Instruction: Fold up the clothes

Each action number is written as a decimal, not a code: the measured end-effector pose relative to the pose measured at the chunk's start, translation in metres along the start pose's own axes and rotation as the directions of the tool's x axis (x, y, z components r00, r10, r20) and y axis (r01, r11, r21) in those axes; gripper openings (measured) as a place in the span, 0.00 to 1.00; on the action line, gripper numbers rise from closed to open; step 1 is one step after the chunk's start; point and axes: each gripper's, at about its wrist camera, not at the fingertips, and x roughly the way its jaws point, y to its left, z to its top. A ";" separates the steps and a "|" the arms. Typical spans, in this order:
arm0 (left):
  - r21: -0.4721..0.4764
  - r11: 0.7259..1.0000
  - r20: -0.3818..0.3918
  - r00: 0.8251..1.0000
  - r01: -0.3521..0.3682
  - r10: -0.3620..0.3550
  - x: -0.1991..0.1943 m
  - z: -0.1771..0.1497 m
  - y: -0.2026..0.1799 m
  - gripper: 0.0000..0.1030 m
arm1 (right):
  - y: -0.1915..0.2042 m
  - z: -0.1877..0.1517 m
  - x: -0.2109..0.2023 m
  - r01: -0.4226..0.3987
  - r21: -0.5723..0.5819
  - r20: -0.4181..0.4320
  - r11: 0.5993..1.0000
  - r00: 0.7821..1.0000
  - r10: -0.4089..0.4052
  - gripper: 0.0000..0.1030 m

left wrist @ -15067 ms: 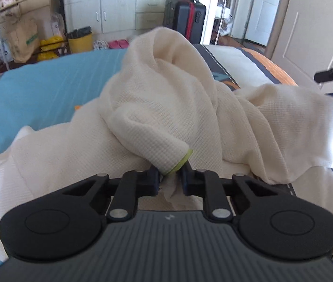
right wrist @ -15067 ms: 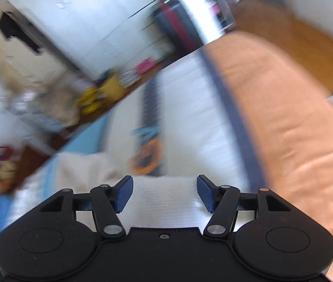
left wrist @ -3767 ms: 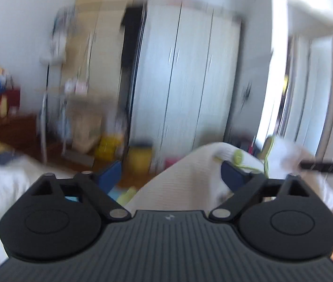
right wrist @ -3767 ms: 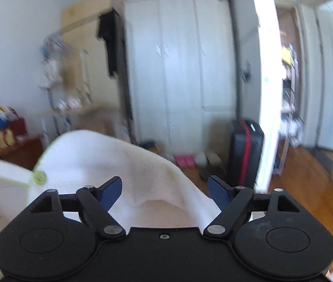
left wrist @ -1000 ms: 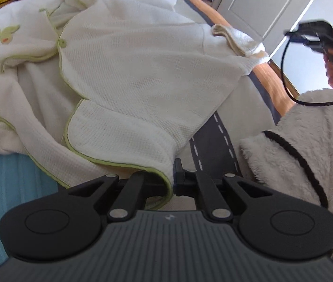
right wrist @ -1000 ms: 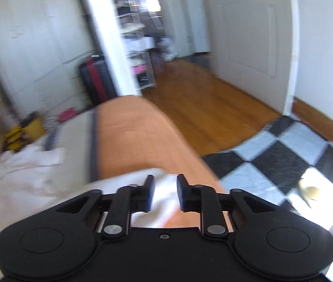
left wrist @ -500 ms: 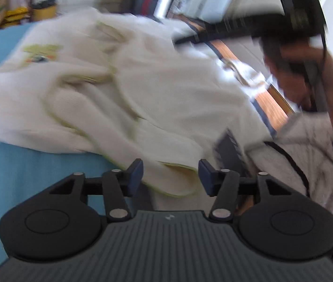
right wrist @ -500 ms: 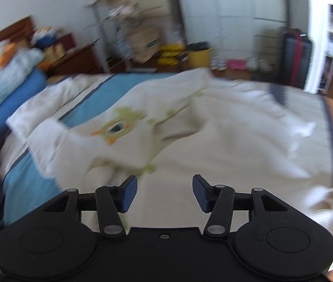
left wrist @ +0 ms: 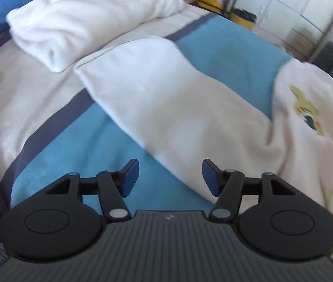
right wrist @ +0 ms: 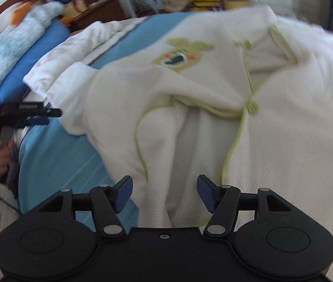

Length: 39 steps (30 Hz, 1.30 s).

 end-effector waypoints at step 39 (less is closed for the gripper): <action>-0.068 0.915 0.426 0.818 -0.397 0.387 -0.021 0.063 0.056 0.05 | 0.013 -0.055 -0.034 -0.272 -0.052 0.073 0.961 0.959 0.275 0.08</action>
